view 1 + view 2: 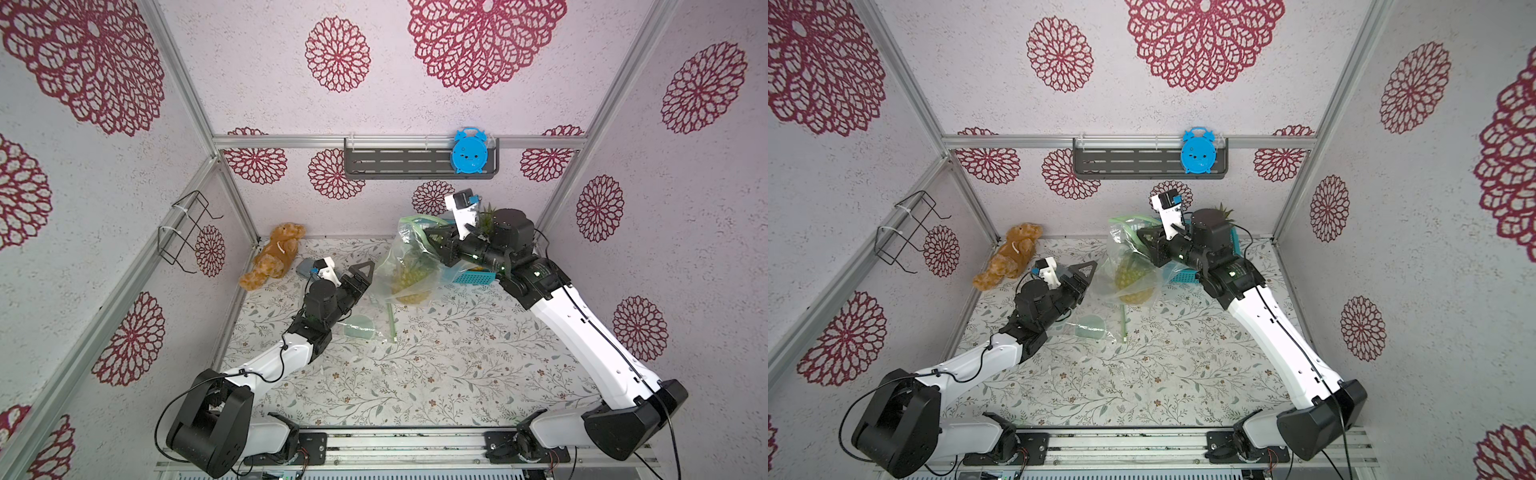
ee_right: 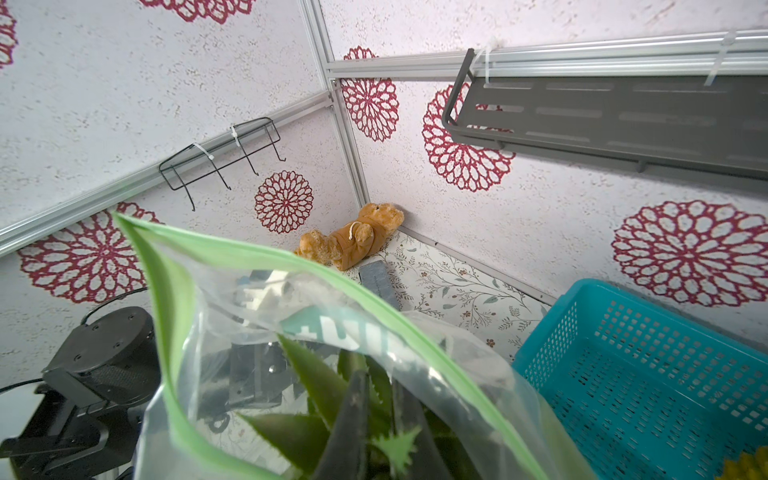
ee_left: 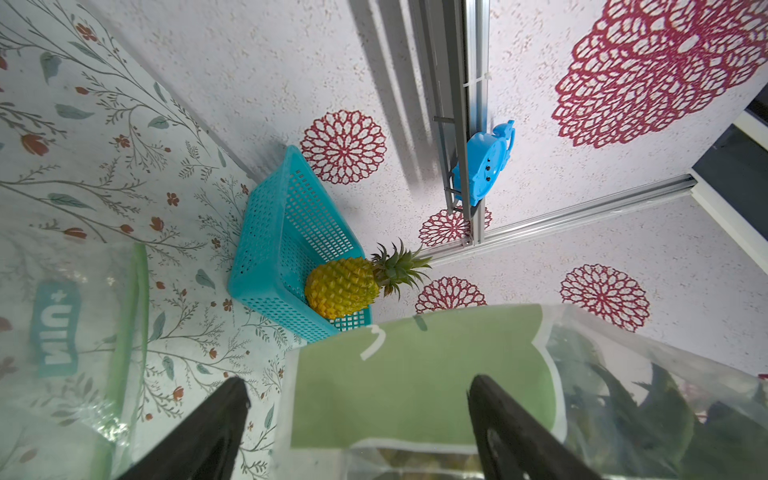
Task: Open the zip-top bag and take out the pineapple
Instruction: Pick up the pineapple from the zipper food storage bag.
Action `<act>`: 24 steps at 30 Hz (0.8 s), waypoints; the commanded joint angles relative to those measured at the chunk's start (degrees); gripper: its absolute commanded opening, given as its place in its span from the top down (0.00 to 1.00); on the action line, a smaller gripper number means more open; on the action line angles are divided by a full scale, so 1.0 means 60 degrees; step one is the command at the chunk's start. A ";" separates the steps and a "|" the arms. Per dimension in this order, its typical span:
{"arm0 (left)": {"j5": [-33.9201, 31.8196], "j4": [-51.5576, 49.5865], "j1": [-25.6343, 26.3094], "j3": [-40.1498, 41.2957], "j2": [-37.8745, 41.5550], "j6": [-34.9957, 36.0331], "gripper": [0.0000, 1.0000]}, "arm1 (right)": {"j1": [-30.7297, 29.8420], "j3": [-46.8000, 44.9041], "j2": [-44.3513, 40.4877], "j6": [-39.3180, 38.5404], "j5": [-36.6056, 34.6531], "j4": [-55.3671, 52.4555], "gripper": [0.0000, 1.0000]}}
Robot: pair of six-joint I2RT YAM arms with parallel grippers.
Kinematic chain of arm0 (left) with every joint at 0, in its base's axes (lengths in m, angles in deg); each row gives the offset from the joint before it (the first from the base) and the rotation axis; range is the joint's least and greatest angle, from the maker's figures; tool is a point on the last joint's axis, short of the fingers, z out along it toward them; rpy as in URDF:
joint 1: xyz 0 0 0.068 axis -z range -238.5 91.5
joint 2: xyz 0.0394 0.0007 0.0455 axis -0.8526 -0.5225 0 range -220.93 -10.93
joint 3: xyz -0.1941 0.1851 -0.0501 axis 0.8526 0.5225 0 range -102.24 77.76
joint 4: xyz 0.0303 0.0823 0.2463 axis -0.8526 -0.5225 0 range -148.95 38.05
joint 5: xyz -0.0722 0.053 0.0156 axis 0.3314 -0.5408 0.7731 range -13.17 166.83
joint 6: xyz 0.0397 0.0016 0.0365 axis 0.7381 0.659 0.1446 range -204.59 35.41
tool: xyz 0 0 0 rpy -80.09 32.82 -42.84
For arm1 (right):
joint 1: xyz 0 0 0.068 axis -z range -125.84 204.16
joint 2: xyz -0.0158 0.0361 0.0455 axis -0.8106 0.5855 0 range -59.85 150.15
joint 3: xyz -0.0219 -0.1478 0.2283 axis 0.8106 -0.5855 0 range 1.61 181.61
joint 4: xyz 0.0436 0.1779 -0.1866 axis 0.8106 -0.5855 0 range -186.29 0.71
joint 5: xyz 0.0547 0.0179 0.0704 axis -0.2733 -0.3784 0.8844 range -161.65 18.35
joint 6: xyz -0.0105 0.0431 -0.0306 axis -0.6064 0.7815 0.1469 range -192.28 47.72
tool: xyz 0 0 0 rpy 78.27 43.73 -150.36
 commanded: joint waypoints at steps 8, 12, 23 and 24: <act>0.0338 0.0939 0.0178 0.0138 -0.0370 -0.0527 0.17 | -0.0051 0.0285 -0.0291 0.0194 0.0123 0.1604 1.00; 0.0373 0.1018 0.0205 0.0118 -0.0426 -0.0591 0.20 | -0.0051 0.0231 -0.0266 0.0182 0.0112 0.1616 1.00; 0.0635 0.1178 0.0184 0.0042 -0.0520 -0.0252 1.00 | -0.0051 -0.0061 -0.0446 0.0023 -0.0103 0.1483 1.00; 0.0672 0.0961 0.0140 0.0004 -0.0479 -0.0067 1.00 | -0.0051 -0.0101 -0.0506 -0.0025 -0.0183 0.1438 1.00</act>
